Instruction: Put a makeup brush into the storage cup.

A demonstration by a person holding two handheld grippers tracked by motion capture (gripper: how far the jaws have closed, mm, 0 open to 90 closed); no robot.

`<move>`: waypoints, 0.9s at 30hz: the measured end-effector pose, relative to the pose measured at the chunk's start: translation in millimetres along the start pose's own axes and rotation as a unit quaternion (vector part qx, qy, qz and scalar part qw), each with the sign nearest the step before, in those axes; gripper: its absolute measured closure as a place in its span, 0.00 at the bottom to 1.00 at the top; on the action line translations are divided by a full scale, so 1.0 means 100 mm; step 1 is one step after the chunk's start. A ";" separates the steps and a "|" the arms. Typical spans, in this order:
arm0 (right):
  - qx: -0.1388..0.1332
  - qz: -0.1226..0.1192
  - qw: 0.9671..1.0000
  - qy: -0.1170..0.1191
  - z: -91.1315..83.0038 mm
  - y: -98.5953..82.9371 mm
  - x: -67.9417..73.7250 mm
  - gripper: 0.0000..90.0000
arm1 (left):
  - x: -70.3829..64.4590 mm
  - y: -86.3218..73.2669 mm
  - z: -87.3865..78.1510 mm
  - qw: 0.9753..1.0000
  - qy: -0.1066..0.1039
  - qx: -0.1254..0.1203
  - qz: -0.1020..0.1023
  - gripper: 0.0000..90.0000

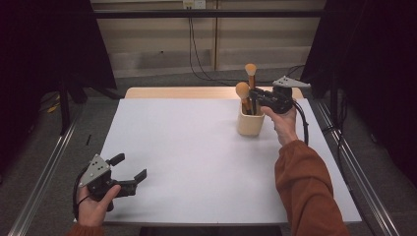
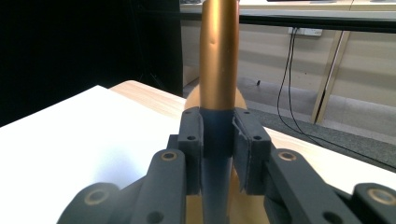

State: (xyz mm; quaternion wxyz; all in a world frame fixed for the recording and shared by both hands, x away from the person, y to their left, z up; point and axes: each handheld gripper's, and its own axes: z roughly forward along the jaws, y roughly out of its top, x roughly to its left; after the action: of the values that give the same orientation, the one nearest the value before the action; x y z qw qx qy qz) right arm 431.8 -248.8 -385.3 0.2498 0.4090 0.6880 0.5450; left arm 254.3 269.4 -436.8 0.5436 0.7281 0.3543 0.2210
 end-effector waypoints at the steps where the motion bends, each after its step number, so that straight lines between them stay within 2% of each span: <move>1: 0.001 0.002 1.000 -0.001 0.00 -0.01 0.00 0.84 | 0.00 0.00 0.00 1.000 0.000 0.001 0.000 0.03; 17: 0.013 0.012 1.000 -0.002 0.00 -0.17 -0.04 0.84 | 0.00 0.00 0.00 1.000 0.001 0.001 0.001 0.03; 27: 0.016 0.016 1.000 -0.003 0.00 -0.21 -0.03 0.84 | 0.00 0.00 0.00 1.000 0.000 0.000 0.000 0.03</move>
State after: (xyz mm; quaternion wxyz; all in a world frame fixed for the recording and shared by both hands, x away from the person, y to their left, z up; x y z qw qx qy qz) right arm 427.3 -252.9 -405.6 0.2364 0.4254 0.6896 0.5362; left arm 253.9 269.5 -436.6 0.5434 0.7282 0.3546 0.2208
